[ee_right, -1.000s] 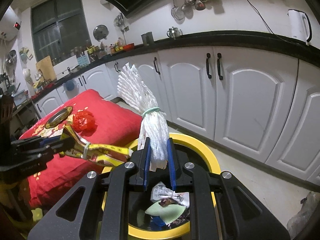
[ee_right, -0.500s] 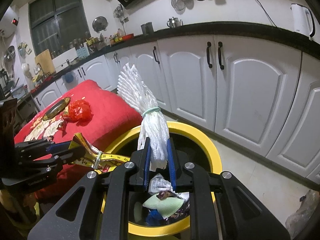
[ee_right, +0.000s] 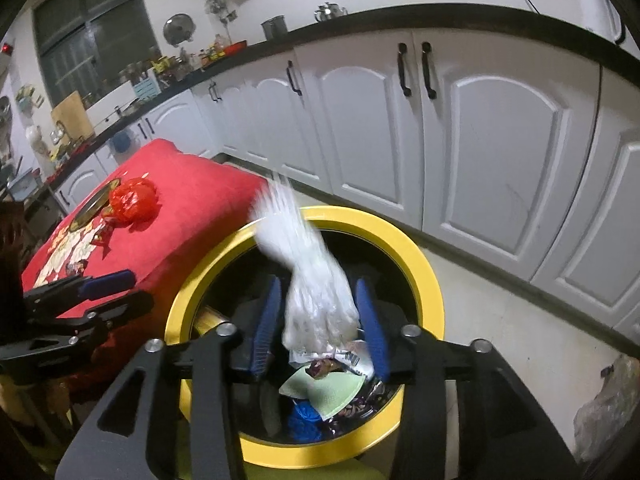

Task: Collect trash
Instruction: 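Hold both items over the yellow bin and open both tools to drop them, then move both tools back over the table toward the remaining wrappers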

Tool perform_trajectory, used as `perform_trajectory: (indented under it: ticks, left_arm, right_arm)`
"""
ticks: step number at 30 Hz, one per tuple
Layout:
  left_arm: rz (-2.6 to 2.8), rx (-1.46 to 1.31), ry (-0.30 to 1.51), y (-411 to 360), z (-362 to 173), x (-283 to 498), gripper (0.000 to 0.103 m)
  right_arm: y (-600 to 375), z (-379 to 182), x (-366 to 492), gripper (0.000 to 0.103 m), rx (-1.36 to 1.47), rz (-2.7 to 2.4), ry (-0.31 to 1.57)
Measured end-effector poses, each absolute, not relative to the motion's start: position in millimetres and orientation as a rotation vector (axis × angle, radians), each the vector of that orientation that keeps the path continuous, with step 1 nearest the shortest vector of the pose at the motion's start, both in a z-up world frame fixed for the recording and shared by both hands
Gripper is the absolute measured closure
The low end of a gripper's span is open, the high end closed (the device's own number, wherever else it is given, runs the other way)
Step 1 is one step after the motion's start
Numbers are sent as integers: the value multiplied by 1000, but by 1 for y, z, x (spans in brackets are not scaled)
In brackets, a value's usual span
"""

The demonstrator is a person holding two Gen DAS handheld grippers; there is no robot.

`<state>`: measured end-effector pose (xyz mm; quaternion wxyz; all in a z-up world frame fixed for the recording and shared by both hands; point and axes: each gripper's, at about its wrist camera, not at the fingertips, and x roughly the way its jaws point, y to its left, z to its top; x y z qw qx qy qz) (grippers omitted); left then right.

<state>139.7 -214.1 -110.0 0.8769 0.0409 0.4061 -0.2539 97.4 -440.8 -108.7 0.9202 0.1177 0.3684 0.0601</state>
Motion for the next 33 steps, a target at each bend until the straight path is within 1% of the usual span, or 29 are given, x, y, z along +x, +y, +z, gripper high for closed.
perform_trajectory:
  ticks: [2, 3, 4, 8, 10, 11, 18, 33]
  left_arm:
    - [-526, 65, 840, -209, -108, 139, 49]
    - [-524, 58, 835, -206, -107, 138, 43]
    - [-517, 51, 827, -204, -105, 138, 36]
    - [-504, 24, 804, -196, -97, 135, 29]
    - [-500, 18, 793, -194, -94, 134, 13]
    - [-498, 14, 783, -193, -92, 132, 12]
    - [-490, 15, 739, -190, -79, 126, 11]
    - [-433, -26, 625, -163, -43, 113, 11]
  right_arm:
    - [-441, -108, 97, 61, 242, 120, 753]
    - [-441, -108, 97, 56, 243, 116, 751]
    - [-442, -107, 97, 54, 246, 114, 749]
    - [-440, -104, 97, 53, 243, 112, 737]
    - [-437, -101, 96, 52, 238, 116, 733]
    - [-437, -100, 96, 51, 235, 119, 730]
    - [-429, -86, 90, 41, 208, 131, 689]
    - [-413, -50, 80, 35, 171, 155, 613]
